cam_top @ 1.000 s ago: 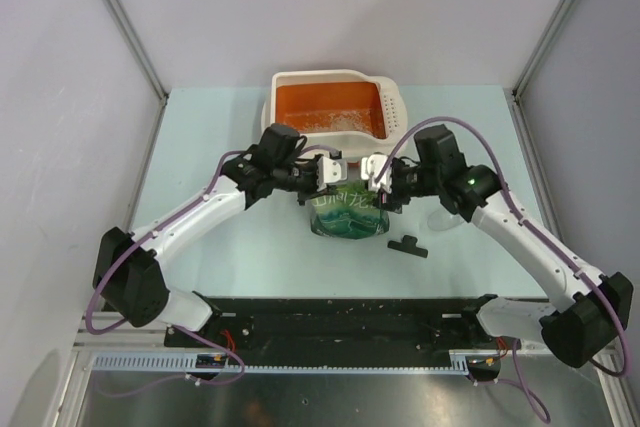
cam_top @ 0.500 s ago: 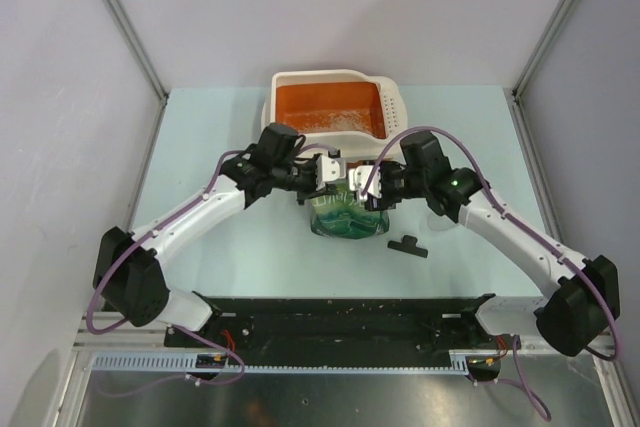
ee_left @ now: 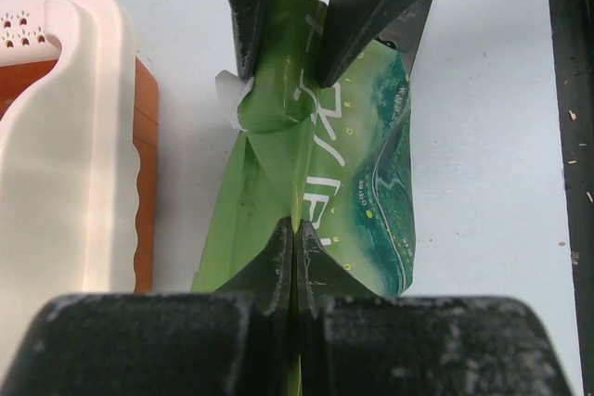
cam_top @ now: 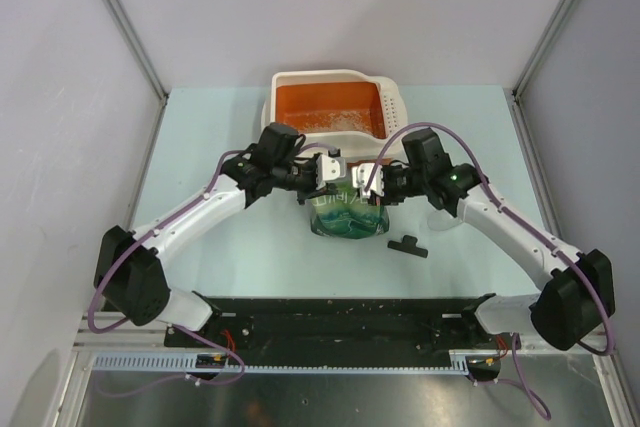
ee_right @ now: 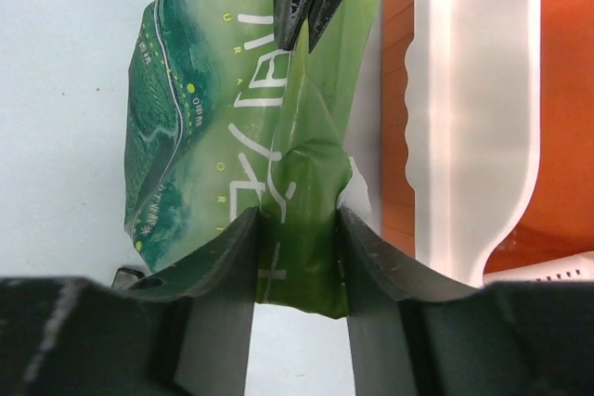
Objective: Fill the litter box with clean litter
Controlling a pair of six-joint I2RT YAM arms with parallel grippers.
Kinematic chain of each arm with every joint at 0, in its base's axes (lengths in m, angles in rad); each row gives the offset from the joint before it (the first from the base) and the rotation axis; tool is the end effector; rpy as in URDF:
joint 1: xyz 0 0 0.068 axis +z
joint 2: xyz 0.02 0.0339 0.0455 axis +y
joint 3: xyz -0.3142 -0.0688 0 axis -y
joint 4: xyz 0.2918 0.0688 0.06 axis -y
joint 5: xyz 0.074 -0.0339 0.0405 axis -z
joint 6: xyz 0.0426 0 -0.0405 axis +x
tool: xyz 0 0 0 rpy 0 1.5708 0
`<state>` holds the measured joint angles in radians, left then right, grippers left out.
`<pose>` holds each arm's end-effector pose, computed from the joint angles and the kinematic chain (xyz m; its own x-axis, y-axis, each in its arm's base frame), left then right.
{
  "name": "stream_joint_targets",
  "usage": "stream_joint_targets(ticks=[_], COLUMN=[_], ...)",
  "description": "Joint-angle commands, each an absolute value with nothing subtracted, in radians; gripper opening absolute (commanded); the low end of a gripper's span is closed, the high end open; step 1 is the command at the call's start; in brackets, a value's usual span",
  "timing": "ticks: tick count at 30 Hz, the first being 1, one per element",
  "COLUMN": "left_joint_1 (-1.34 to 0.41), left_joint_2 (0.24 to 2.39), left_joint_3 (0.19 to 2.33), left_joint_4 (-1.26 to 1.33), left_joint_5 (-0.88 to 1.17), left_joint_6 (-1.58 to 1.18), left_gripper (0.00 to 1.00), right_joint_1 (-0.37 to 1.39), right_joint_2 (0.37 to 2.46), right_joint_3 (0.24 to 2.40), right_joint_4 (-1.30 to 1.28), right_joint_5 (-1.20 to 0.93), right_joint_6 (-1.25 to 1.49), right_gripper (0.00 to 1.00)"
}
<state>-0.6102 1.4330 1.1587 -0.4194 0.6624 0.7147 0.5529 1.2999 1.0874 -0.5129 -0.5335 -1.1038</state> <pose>0.2773 -0.2259 0.3346 0.1544 0.5227 -0.8384 0.9774 0.0433 0.2069 0.2581 0.1847 0.3399 0.4387 -0.6327 -0.6381 -0.8535 -0.0712 -0.5162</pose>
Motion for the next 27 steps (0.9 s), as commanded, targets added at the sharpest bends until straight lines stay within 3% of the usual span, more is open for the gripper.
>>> stream_joint_targets(ticks=[1,9,11,16,24,26,27], left_joint_1=[-0.565,-0.537,-0.511,-0.448,-0.442,-0.451,-0.465], left_joint_2=[1.405,1.373,1.365,1.365,1.387,1.393,1.396], left_joint_3=[1.18,1.137,1.117,1.1,1.129,1.15,1.16], left_joint_4=[-0.446,-0.446,-0.446,-0.448,-0.445,-0.446,-0.445], left_joint_5=[0.644,0.632,0.632,0.675,0.744,0.747,0.75], left_joint_6=[0.709,0.727,0.729,0.663,0.552,0.555,0.566], left_gripper=[0.0,0.0,0.0,0.0,0.01,0.16,0.3], right_joint_1=[0.523,0.424,0.376,0.221,0.261,0.293,0.305], right_joint_2=[1.33,1.359,1.382,1.456,1.45,1.447,1.447], right_joint_3=[1.114,1.18,1.204,1.246,1.252,1.253,1.253], right_joint_4=[-0.632,-0.663,-0.666,-0.646,-0.598,-0.612,-0.624], right_joint_5=[-0.518,-0.61,-0.693,-0.871,-0.905,-0.896,-0.894], right_joint_6=[-1.097,-0.97,-0.907,-0.645,-0.543,-0.563,-0.572], right_gripper=[0.38,0.05,0.0,0.0,0.0,0.0,0.0])
